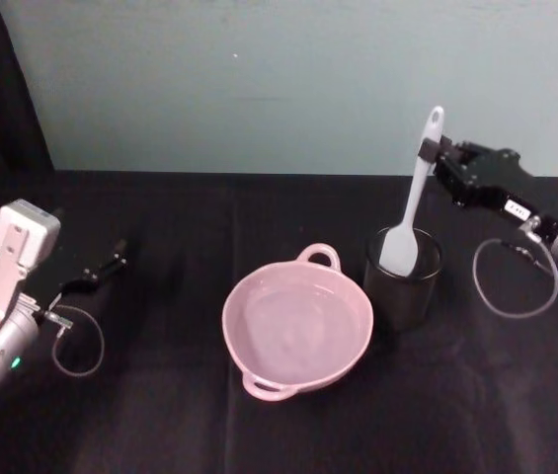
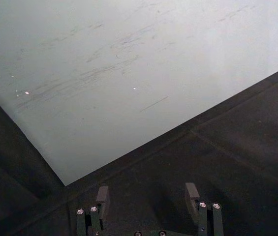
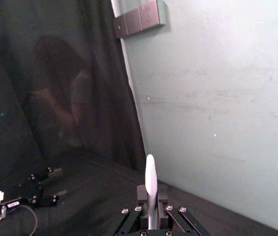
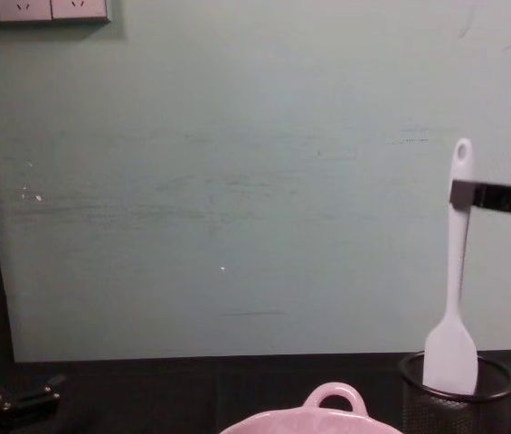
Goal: Use the one hand to pick up the spoon and stir the clear water in the bowl.
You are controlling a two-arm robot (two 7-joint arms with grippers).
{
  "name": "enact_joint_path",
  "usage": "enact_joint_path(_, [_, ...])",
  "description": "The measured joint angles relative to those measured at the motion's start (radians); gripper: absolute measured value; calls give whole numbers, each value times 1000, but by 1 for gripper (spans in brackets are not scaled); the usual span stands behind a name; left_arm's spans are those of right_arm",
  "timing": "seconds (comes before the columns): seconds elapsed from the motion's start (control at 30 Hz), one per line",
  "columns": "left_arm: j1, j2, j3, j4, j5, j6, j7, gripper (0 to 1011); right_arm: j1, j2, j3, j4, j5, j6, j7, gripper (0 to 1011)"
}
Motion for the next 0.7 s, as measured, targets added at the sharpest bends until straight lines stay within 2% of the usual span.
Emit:
enact_joint_path(0.1, [0,0,0,0,0,0,0,1005,9,-7,-9,43,16,0,16,110])
enact_joint_path(0.33, [0,0,0,0,0,0,0,1005,13,-14,-16,95,32,-3,20,109])
enact_joint_path(0.7, [0,0,0,0,0,0,0,1005,-16,-53,6,157,77,-30,-17,110])
